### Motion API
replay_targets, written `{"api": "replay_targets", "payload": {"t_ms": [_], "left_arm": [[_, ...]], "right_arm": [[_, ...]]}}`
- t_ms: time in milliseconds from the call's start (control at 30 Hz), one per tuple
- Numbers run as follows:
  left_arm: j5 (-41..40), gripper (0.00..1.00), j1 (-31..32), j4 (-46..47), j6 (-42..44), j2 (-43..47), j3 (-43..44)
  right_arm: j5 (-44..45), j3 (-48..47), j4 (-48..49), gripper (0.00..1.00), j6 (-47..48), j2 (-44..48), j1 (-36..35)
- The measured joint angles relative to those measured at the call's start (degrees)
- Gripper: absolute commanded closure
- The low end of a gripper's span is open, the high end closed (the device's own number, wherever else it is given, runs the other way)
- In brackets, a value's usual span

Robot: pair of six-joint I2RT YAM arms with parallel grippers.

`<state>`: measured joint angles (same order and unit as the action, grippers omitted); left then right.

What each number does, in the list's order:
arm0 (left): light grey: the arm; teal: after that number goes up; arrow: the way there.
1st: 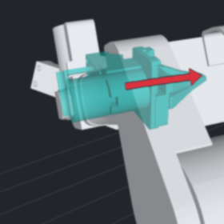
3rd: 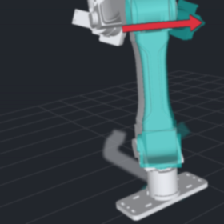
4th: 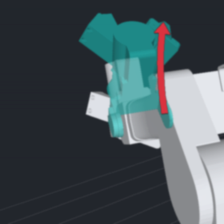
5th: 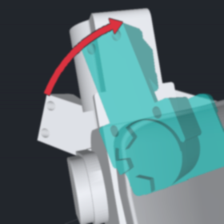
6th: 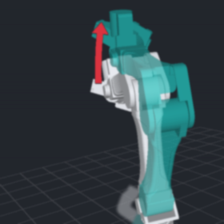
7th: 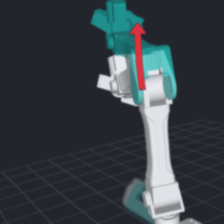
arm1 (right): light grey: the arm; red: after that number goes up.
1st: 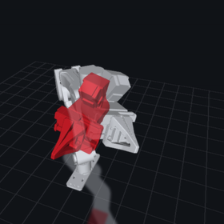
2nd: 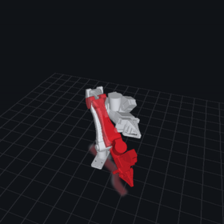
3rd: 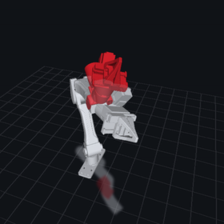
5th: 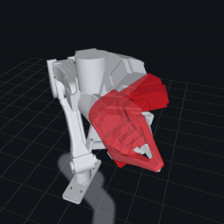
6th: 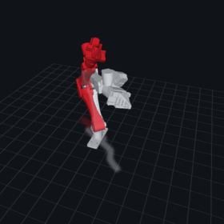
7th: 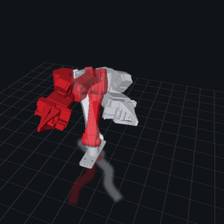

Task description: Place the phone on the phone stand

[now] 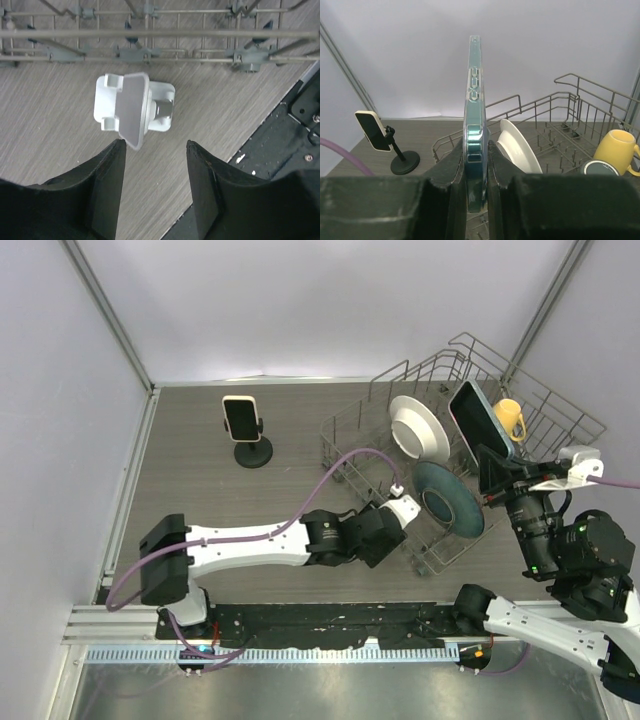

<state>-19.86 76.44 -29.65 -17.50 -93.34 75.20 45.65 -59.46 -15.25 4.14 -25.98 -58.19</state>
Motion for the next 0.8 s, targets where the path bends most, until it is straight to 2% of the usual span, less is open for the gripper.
{"api": "replay_targets", "payload": {"t_ms": [300,467,667,767,800], "left_arm": [[-5.99,0.59,0.68,-2.27,0.76,-7.45,7.02],[-8.55,0.6,1.27,-4.52,1.51,-10.58,10.12],[-11.06,0.68,2.03,-6.99,1.68,-12.46,11.5],[-12.79,0.73,2.08,-8.33,1.64,-13.05,12.17],[-13.4,0.78,2.08,-8.76,1.6,-13.11,12.24]], "right_arm": [[-1.97,0.0,-3.15,1.0,-1.31,1.7,-0.02],[-2.32,0.0,-4.61,1.0,-1.31,2.91,-0.02],[-2.29,0.0,-6.08,1.0,-1.31,4.52,0.0],[-2.29,-0.02,-6.78,1.0,-1.33,4.74,-0.02],[-2.32,-0.02,-7.1,1.0,-1.33,4.74,-0.02]]}}
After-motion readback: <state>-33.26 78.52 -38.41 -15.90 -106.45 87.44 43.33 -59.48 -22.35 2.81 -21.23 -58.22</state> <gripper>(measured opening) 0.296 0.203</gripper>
